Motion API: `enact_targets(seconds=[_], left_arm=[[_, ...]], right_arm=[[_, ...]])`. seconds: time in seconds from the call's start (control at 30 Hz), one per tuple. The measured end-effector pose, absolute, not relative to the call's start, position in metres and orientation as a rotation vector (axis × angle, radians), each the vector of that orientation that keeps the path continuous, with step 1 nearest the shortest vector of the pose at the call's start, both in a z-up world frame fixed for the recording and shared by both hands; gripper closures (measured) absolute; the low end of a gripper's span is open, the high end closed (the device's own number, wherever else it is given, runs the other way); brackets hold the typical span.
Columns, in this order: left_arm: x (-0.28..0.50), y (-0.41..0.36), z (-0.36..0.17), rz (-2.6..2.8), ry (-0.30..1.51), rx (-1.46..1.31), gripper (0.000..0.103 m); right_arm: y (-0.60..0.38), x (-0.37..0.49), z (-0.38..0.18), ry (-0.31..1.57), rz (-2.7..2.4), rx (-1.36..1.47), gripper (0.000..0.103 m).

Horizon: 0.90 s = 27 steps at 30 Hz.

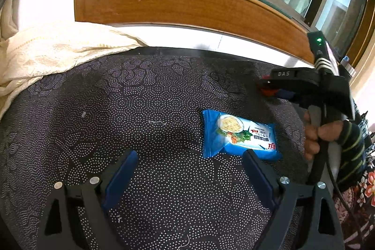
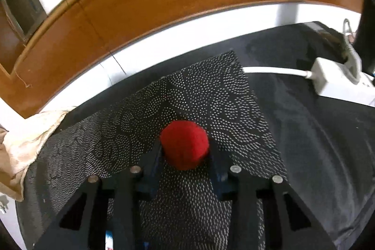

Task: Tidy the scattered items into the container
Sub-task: 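Grasp the red pompom ball with the right tool while the left tool grasps the cracker packet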

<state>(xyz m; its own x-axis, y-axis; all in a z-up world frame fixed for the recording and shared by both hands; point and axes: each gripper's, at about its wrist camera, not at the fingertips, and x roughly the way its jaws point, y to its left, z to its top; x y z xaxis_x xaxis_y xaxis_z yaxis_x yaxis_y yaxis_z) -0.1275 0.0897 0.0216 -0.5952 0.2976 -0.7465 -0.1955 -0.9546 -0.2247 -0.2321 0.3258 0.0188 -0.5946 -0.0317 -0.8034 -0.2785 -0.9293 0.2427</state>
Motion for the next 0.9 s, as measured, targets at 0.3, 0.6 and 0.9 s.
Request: enact_targets(seconds=[0.3, 0.6, 0.9], left_arm=[[-0.118, 0.103, 0.030, 2.525, -0.069, -1.165, 0.011], [-0.123, 0.111, 0.021, 2.503, 0.111, -1.126, 0.011], [-0.132, 0.143, 0.021, 2.368, 0.469, -0.972, 0.011]], right_arm=[[0.319, -0.155, 0.061, 0.498, 2.704, -1.168, 0.064], [0.321, -0.073, 0.066, 0.551, 2.756, -1.104, 0.064], [0.322, -0.043, 0.049, 0.612, 2.763, -1.115, 0.064]])
